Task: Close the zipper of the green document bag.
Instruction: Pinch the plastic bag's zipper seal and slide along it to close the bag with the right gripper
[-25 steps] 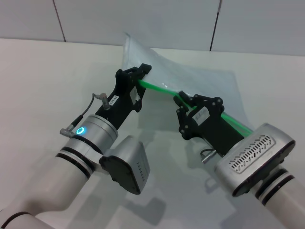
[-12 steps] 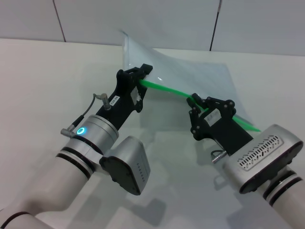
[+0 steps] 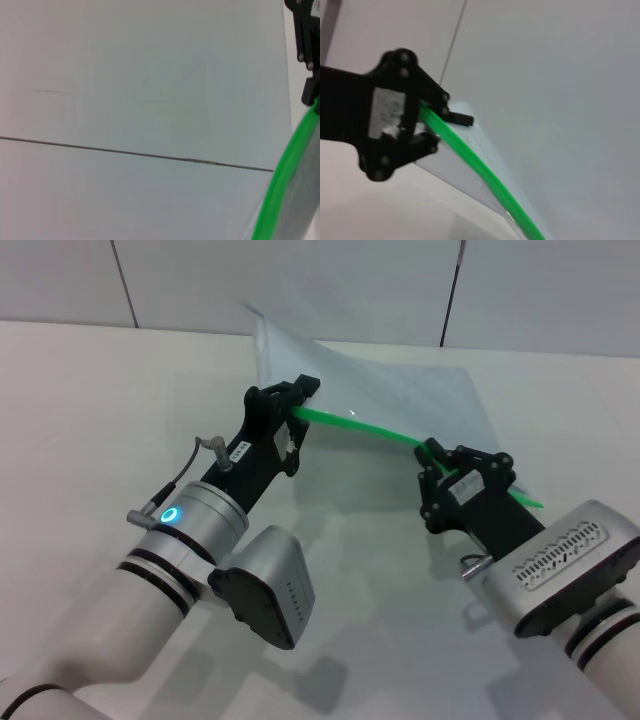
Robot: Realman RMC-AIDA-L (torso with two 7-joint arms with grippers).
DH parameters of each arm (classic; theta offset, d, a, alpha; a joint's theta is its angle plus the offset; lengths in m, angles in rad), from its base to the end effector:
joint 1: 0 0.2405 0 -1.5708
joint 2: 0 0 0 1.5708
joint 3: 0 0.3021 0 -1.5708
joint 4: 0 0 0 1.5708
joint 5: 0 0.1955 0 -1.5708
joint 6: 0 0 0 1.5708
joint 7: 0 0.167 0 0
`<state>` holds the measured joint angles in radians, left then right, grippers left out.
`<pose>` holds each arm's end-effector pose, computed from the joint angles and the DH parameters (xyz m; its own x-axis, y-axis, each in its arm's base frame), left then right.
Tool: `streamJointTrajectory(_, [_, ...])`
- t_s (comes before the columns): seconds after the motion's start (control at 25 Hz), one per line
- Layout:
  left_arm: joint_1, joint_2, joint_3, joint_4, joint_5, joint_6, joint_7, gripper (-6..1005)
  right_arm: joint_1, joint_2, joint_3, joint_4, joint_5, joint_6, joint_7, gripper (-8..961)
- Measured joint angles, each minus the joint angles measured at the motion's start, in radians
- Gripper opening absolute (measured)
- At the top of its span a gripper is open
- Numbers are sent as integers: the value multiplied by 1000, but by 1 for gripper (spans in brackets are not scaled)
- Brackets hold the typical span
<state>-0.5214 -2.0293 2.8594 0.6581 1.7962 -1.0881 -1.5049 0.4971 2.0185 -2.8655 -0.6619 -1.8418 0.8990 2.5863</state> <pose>-0.2356 0.3570 -0.1102 0.7352 -0.4455 -0.5109 -0.5788 -0.0203 -0.8152 0.2598 0.3444 -0.1358 0.9142 0.0606 -0.4006 -0.3168 -0.5095 -0.8000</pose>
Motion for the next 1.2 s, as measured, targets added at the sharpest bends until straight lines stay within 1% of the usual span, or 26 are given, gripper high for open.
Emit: streamJointTrajectory(1.2, [0, 0, 0, -3, 8, 4, -3, 54, -3, 2, -9, 122, 179, -14, 0, 77])
